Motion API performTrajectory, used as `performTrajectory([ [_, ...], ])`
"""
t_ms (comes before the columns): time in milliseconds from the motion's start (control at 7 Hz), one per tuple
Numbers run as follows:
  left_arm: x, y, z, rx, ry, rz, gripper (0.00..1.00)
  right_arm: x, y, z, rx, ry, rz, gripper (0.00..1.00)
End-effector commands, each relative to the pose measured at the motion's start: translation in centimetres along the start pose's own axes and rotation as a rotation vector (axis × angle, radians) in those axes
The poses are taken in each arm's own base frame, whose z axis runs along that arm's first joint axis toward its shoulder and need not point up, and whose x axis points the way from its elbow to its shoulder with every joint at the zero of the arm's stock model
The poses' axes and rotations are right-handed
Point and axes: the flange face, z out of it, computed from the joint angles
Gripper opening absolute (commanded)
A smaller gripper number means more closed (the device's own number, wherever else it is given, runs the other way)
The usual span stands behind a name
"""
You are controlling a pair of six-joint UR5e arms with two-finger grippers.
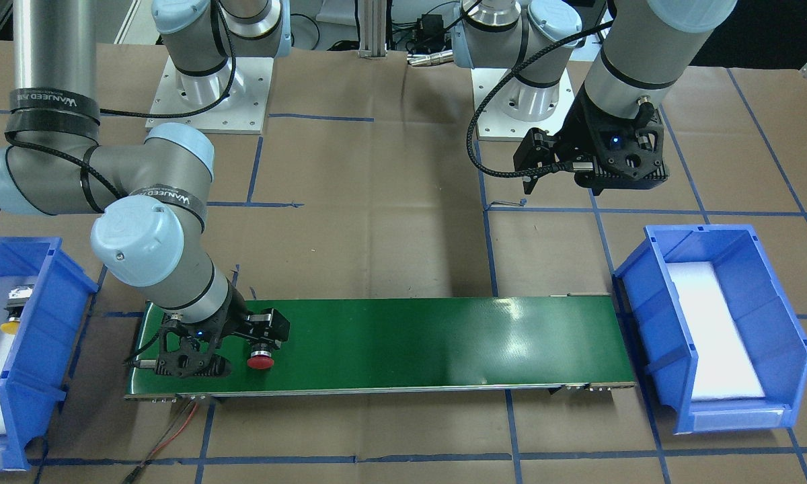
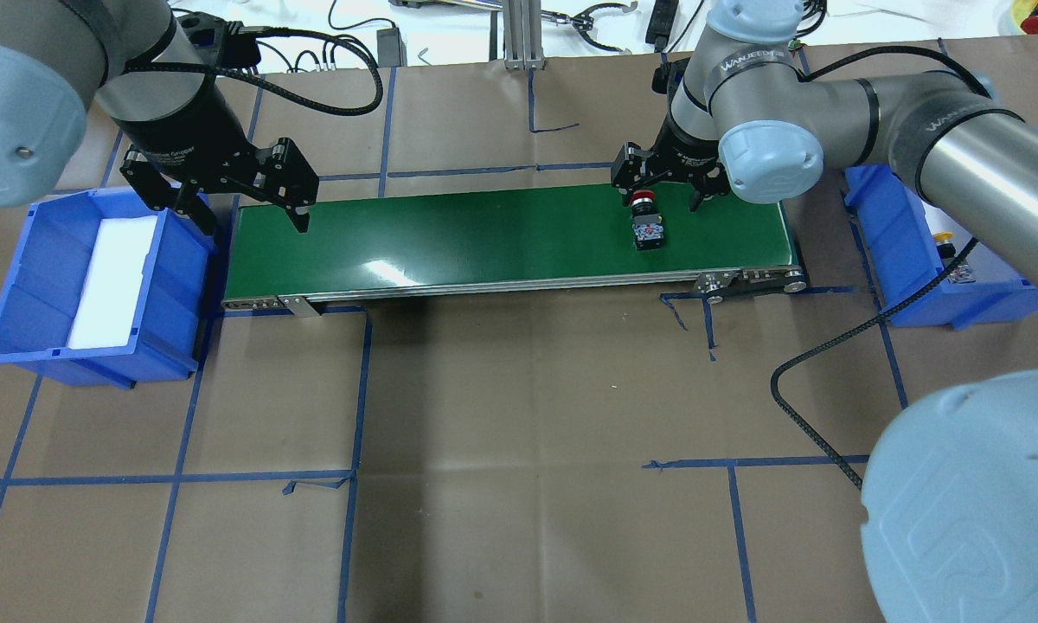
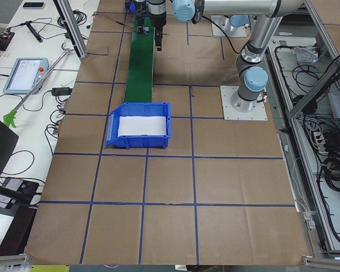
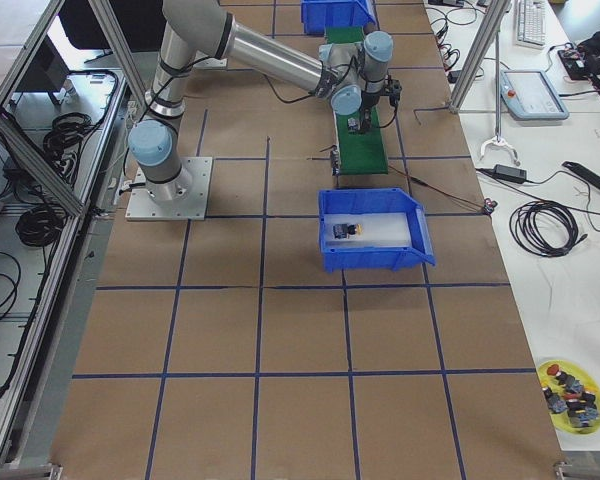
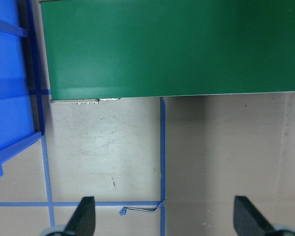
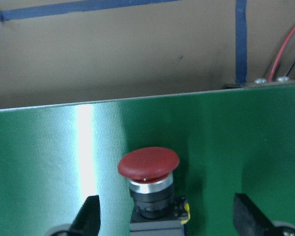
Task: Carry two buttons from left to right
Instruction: 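Move the right gripper back over the belt and grasp the red button, then carry the red button with the right gripper to the blue bin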
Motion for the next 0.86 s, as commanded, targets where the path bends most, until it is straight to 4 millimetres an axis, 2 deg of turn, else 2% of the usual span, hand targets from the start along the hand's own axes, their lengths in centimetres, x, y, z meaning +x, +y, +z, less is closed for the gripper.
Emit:
performTrajectory([
  [0, 0.0, 0.0, 0.2, -0.004, 0.0, 0.0, 1.0, 0.5, 0.0, 1.1, -0.029, 0.026, 0.009, 0.55],
  [143, 0.0, 0.2, 0.5, -0.01, 0.0, 0.0, 1.0, 0.8, 0.4, 1.3, -0.082, 0.043, 0.007, 0.19],
  [286, 0.0, 0.2, 0.6, -0.011, 0.0, 0.002, 1.0, 1.0, 0.8, 1.1, -0.108, 0.047, -0.003, 0.06],
  [429, 0.0, 0.3, 0.6, -0.013, 0.001, 0.005, 1.0, 1.8, 0.5, 0.0, -0.094, 0.084, -0.031, 0.05],
  [571, 0.0, 0.3, 0.6, -0.013, 0.001, 0.005, 1.0, 3.7, -0.2, -2.4, -0.114, 0.135, -0.014, 0.06],
  [714, 0.0, 0.3, 0.6, -0.013, -0.001, 0.005, 1.0, 6.2, -1.5, -6.6, -0.109, 0.133, -0.017, 0.06],
])
